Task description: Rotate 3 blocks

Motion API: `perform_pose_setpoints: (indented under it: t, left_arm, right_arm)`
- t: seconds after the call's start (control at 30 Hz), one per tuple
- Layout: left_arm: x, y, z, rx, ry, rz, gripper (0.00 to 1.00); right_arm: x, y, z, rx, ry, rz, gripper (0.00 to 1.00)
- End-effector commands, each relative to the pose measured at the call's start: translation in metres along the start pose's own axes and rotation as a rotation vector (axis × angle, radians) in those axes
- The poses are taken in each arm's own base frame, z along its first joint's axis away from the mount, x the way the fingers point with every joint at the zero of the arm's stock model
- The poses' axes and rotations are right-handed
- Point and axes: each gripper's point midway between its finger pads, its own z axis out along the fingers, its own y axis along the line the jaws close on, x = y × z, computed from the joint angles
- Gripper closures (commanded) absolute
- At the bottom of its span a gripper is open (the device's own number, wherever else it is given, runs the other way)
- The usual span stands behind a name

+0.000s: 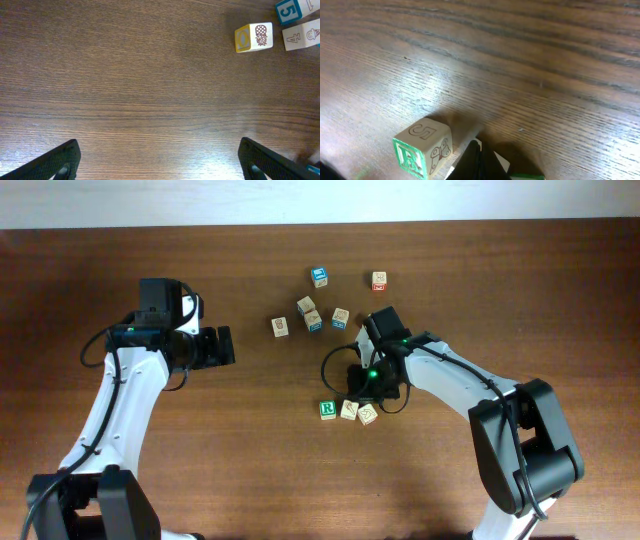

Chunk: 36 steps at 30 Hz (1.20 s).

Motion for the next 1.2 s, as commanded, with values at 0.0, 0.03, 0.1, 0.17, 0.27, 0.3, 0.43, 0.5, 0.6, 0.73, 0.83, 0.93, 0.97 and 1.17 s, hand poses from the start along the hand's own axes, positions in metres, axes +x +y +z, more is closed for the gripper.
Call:
perform_pose_setpoints:
  t: [0.0, 0.03, 0.1, 0.17, 0.27, 0.3, 0.43, 0.5, 0.6, 0.73, 0.83, 0.93, 0.97, 1.17]
  left_arm:
    - [-0.003, -0.002, 0.002, 0.013, 0.001, -0.014, 0.01]
    - [-0.002, -0.002, 0.002, 0.013, 0.002, -0.014, 0.01]
    - [-0.002, -0.002, 0.002, 0.013, 0.002, -0.014, 0.01]
    - [-0.002, -0.002, 0.002, 0.013, 0.002, -0.014, 0.01]
    - [-0.002, -0.002, 0.002, 0.013, 0.002, -0.014, 0.01]
    - [-0.002, -0.002, 0.002, 0.013, 0.002, -0.014, 0.01]
    - [-0.002, -0.002, 0.002, 0.013, 0.002, -0.014, 0.01]
    - [-0.003, -0.002, 0.002, 0.013, 0.001, -0.014, 0.01]
    - [-0.003, -0.002, 0.002, 0.014, -0.001, -0.014, 0.01]
    - [-0.003, -0.002, 0.002, 0.013, -0.002, -0.014, 0.01]
    - [-0.003, -0.002, 0.002, 0.014, -0.002, -0.014, 0.01]
    - [-0.003, -0.002, 0.002, 0.014, -0.002, -0.014, 0.01]
    - [-0.003, -0.002, 0.002, 0.014, -0.002, -0.014, 0.01]
    - [-0.003, -0.002, 0.002, 0.014, -0.002, -0.014, 0.01]
  right_arm:
    - [0.000, 0.008, 0.003, -0.010, 0.010, -0.030, 0.96]
    - [0.000, 0.009, 0.003, -0.010, 0.010, -0.030, 0.96]
    - [-0.001, 0.012, 0.001, -0.024, 0.009, -0.047, 0.96]
    - [-0.007, 0.016, -0.002, -0.028, -0.004, -0.061, 0.96]
    - [-0.040, 0.019, -0.050, 0.076, -0.066, 0.005, 0.95]
    - [-0.035, 0.000, -0.081, 0.238, -0.056, 0.134, 0.96]
    - [0.010, -0.046, -0.077, 0.409, 0.070, 0.273, 0.96]
    - [0.023, -0.053, -0.055, 0.384, 0.108, 0.212, 0.96]
    - [0.031, -0.052, -0.037, 0.347, 0.113, 0.200, 0.96]
    - [0.037, -0.032, -0.023, 0.272, 0.134, 0.170, 0.96]
    - [0.040, -0.027, -0.020, 0.256, 0.146, 0.195, 0.95]
    - [0.037, -0.024, -0.018, 0.244, 0.129, 0.251, 0.95]
    - [0.035, -0.023, -0.018, 0.238, 0.119, 0.266, 0.95]
    - [0.024, -0.005, -0.010, 0.186, 0.073, 0.259, 0.96]
